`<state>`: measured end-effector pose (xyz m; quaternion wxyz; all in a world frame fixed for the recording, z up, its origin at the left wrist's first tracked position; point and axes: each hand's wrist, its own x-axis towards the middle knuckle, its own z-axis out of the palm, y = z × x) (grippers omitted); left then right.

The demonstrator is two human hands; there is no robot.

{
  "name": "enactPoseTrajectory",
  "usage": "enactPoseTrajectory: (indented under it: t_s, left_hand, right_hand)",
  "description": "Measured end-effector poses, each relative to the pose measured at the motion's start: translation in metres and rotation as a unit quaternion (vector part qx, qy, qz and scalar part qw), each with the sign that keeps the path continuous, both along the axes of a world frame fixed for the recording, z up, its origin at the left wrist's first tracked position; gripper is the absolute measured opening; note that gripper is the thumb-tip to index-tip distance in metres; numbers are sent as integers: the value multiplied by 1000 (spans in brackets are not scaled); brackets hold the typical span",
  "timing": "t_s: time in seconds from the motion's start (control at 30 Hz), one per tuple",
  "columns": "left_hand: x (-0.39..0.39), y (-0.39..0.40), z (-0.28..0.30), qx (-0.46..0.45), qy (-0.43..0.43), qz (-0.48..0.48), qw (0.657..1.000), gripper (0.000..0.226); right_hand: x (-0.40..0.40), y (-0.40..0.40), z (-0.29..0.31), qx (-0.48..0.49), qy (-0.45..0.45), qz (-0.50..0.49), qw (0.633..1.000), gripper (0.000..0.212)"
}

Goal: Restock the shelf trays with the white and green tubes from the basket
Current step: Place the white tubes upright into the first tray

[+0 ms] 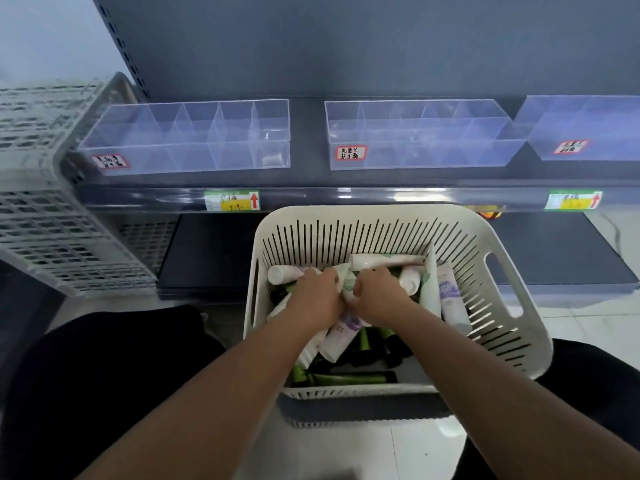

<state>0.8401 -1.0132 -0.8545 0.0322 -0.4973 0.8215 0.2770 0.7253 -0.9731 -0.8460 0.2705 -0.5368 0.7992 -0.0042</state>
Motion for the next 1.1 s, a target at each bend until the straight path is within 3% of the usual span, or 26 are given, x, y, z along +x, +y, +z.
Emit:
enactPoseTrajectory:
  t_s: [0.07,0.1,0.13,0.2,0.3,0.47,0.63,0.73,0.9,1.03,1.1]
  left_hand:
    - [2,0,1,26,15,8,1000,32]
    - [1,-1,2,37,21,9,999,33]
    - [0,-2,2,47,25,5,999,38]
    - [-2,-7,1,45,15,-33,998,59]
    - [-2,-22,2,39,-59,-122,990,84]
    - [1,-41,2,60,-82,-160,982,69]
    - [0,-50,6,44,-139,-206,968,85]
    - [-2,-54,7,57,-142,-212,965,87]
    - [1,-47,9,10,-172,-191,966,80]
    - [9,-52,19,61,-97,-157,981,47]
    - [12,-53,29,80,-84,-145,983,44]
  right_hand:
    - [0,4,2,31,-18,-3,999,34]
    - [-1,5,4,49,-24,-6,998,52]
    - [-2,7,4,60,-32,-8,998,69]
    - [-2,7,7,62,-62,-8,996,84]
    - [-9,1,10,47,-87,4,995,84]
    - [-16,-13,16,34,-113,18,993,59]
    - [-11,-30,3,103,-116,59,986,47]
    - [-12,-38,3,138,-95,69,983,59]
    - [-10,-39,4,171,-91,78,978,58]
    - [-8,-33,2,99,-161,12,982,99]
    - [-5,-27,5,52,-215,-25,975,99]
